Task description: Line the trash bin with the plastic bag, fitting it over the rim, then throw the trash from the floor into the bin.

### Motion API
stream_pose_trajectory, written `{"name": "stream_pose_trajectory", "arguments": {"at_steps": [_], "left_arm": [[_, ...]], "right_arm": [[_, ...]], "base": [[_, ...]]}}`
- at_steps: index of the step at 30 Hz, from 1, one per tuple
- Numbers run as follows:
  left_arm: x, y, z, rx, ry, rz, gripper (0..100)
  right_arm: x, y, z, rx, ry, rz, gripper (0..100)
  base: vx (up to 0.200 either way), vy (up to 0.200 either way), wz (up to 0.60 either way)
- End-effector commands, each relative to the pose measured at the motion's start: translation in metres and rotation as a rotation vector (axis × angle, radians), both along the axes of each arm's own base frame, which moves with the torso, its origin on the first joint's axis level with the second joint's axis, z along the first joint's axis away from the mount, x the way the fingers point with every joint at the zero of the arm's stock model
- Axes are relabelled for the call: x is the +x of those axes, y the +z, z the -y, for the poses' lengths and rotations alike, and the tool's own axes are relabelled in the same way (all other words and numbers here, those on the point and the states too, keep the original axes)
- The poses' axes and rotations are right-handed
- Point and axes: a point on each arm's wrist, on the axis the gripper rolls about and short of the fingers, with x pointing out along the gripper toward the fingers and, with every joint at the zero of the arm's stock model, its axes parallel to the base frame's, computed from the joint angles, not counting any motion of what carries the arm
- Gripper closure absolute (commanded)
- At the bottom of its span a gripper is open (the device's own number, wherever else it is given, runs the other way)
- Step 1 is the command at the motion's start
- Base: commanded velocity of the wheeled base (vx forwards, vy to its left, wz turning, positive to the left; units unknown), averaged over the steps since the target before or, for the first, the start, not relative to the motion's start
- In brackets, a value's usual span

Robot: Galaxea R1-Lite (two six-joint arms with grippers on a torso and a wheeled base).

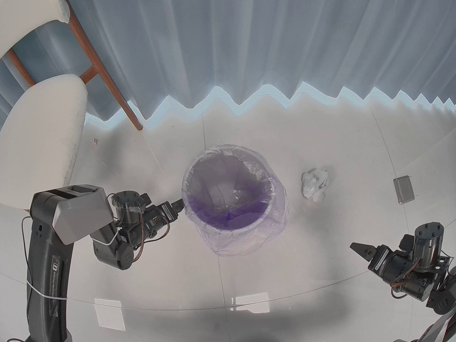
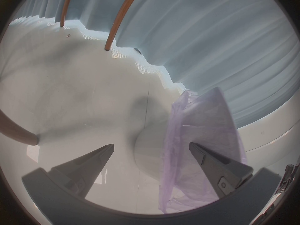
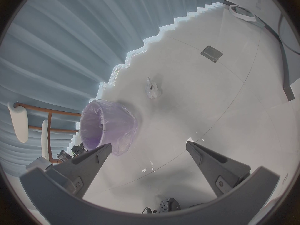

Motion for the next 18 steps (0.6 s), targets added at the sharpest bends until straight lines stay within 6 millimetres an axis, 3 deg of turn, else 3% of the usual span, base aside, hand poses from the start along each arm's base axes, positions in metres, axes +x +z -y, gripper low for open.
{"name": "stream_pose_trajectory", "arguments": {"at_steps": [1,9,18], "left_arm": [[0.014,-0.005,0.003,0.002,-0.001,-0.006,0],[0.044,-0.003,0.017,0.014,-0.011,-0.019,0],[0.07,-0.022,0.024,0.1,0.046,-0.052,0]], "right_arm": [[-0.001,-0.001,0.0,0.0,0.0,-0.005,0],[-0.003,-0.002,0.001,-0.001,-0.001,-0.014,0],[-0.007,-0.002,0.002,-0.003,-0.002,-0.016,0]], "base": [[0.0,0.0,0.0],[0.0,0.0,0.0],[0.0,0.0,0.0]]}}
